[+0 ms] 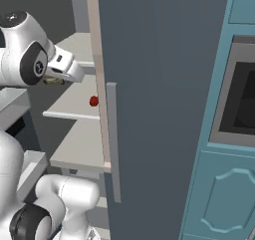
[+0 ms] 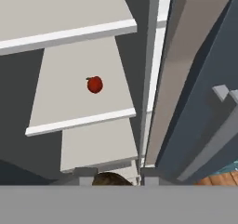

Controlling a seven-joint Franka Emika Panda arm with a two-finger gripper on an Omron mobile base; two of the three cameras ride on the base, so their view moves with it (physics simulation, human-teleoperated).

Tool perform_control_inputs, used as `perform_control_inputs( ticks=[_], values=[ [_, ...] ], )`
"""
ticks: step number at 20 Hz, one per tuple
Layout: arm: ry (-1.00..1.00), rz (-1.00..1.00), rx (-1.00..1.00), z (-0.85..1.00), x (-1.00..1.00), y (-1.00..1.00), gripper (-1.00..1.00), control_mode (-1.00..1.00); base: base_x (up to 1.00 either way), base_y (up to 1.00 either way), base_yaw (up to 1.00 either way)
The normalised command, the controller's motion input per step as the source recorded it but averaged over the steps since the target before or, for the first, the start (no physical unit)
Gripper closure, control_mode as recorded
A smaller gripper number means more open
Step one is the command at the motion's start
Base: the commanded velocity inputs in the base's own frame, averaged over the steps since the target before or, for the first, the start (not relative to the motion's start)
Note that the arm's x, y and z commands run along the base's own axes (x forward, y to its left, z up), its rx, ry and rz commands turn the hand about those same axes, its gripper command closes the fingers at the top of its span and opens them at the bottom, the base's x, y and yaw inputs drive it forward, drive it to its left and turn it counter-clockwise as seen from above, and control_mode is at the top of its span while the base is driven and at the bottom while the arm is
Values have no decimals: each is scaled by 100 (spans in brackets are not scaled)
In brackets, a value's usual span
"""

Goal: Take the bell pepper and mushroom out of the freezer and place them in the tupperware container on the counter. Then put the tupperware containing the vegetables back in the freezer.

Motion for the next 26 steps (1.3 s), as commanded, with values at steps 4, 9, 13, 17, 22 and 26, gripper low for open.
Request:
perform_control_inputs(
  ticks=[4,9,13,17,22,26],
  values=[
    [23,0,0,-56,-40,-27,100,-100,0,0,0],
    [14,0,0,-47,-39,-22,100,-100,0,0,0],
    [7,0,0,-35,-25,-16,100,-100,0,0,0],
    [0,0,0,-16,-19,-13,100,100,-8,-5,0],
    [0,0,0,0,0,0,100,100,-56,-55,8],
    [0,0,0,0,0,0,100,100,-17,-94,44]
  ],
)
